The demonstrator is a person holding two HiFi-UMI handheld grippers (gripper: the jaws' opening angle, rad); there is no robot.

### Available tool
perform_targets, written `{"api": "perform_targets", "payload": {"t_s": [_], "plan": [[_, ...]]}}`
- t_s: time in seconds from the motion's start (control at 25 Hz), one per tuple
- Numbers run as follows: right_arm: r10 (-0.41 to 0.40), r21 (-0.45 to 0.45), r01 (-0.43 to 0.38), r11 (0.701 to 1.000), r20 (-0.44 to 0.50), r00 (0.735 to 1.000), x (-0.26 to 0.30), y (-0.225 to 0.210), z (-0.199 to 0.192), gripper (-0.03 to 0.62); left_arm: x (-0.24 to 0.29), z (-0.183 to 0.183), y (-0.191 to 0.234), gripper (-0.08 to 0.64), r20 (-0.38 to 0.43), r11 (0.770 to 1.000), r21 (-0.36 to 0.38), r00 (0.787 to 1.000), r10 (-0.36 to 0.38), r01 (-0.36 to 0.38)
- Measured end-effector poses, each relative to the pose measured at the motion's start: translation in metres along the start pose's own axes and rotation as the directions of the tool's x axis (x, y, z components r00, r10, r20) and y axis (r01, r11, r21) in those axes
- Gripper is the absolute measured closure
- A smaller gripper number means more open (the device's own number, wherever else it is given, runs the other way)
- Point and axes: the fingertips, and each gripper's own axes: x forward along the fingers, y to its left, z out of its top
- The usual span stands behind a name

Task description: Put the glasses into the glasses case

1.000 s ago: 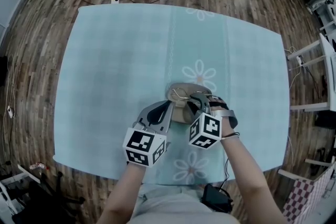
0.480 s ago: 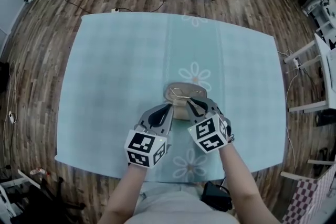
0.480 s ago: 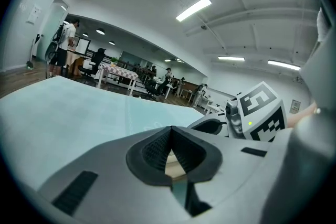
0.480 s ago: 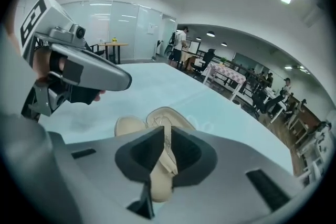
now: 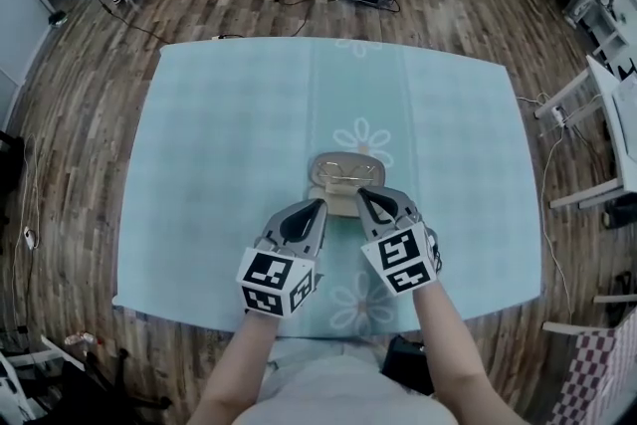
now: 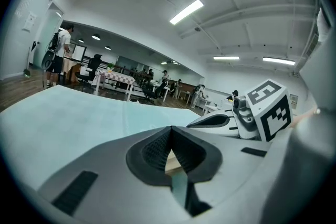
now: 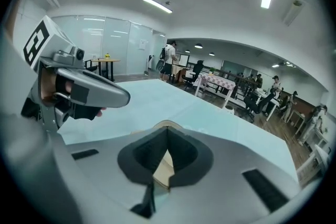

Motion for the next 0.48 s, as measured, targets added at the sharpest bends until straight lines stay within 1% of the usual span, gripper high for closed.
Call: {"api": "perform_targets", "payload": {"t_s": [0.12, 0.28, 0.36, 0.48], "plan": [[-0.017, 0.056, 0.015, 0.998, 0.038, 0.999, -0.016, 0.002, 0.005, 0.588, -0.003, 0.001, -0.009, 0.551, 0.006, 1.0, 0.015, 1.0, -0.008, 0.008], [-0.009, 0.156, -0.004, 0.988, 0.082, 0.997, -0.038, 0.017, 0.005, 0.588, -0.012, 0.006, -0.027, 0.551, 0.037, 0.999, 0.033, 0.998, -0.044, 0.043], [-0.017, 0.168, 0.001, 0.986, 0.09, 0.996, -0.046, 0.023, 0.003, 0.588, -0.018, 0.008, -0.035, 0.551, 0.053, 0.997, 0.042, 0.997, -0.064, 0.062], [-0.029, 0.168, 0.011, 0.986, 0.104, 0.994, -0.057, 0.026, 0.003, 0.588, -0.025, 0.009, -0.043, 0.551, 0.063, 0.996, 0.055, 0.996, -0.068, 0.064]]}}
